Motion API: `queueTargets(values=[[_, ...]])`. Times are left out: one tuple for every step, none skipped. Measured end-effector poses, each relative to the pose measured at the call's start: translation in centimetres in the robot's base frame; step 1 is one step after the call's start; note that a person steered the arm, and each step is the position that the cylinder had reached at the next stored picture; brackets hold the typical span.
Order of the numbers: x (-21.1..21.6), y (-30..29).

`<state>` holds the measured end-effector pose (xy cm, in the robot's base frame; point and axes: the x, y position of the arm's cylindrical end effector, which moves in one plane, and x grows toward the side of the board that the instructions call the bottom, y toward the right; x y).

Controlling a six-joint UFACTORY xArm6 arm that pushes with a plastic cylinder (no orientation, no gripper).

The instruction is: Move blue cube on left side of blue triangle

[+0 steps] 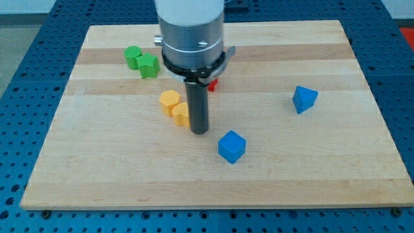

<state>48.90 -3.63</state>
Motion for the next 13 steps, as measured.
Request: queueTargets(values=[[-0.1,-0.9],[1.0,-0.9],[3.8,-0.9],[6.7,-0.6],[7.9,1.7],[7.9,3.8],[6.7,4.7],[5.1,5.6],[3.1,6.4],[1.0,7.0],[-0.6,8.5],[-1.6,10.8],[-2.8,12.8]])
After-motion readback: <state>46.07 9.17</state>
